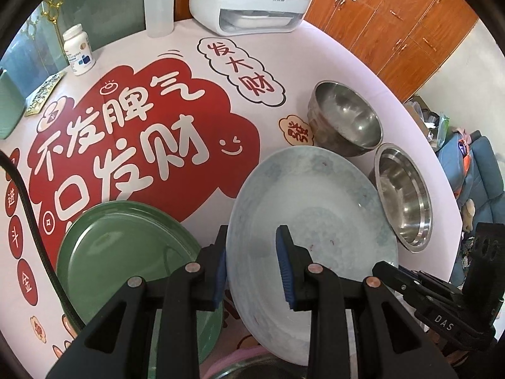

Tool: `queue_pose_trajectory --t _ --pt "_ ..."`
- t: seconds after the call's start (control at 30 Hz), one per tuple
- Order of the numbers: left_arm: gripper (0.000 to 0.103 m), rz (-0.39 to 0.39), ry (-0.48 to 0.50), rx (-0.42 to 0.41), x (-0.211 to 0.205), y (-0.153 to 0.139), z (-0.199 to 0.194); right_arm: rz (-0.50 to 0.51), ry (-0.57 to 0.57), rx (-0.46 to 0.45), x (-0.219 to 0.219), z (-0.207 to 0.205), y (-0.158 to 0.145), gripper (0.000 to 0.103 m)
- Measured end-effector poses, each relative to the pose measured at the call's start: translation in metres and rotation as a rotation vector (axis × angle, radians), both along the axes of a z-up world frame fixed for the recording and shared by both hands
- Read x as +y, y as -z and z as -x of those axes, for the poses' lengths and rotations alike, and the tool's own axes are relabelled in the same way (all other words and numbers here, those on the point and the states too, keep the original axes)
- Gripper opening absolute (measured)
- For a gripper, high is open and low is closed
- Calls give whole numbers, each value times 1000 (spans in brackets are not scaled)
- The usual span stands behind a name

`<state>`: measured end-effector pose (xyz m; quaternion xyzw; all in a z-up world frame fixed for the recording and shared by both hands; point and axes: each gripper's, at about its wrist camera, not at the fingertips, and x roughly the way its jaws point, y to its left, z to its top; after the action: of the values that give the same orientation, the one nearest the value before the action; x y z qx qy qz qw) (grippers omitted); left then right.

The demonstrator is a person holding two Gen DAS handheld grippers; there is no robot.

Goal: Organize plates and bowls

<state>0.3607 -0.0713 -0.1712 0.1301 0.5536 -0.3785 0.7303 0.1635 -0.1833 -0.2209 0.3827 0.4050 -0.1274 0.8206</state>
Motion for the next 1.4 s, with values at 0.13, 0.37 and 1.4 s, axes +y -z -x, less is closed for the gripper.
queue_pose_trajectory --t 0.13,0.37,1.4 --pt "27 8 -6 -15 2 -9 3 -7 -2 -6 2 1 -1 14" --pt "27 11 -33 -25 11 -19 6 -34 -16 -15 5 1 1 14" --pt "27 5 -113 -69 50 -52 35 -80 -103 -52 19 0 -4 14"
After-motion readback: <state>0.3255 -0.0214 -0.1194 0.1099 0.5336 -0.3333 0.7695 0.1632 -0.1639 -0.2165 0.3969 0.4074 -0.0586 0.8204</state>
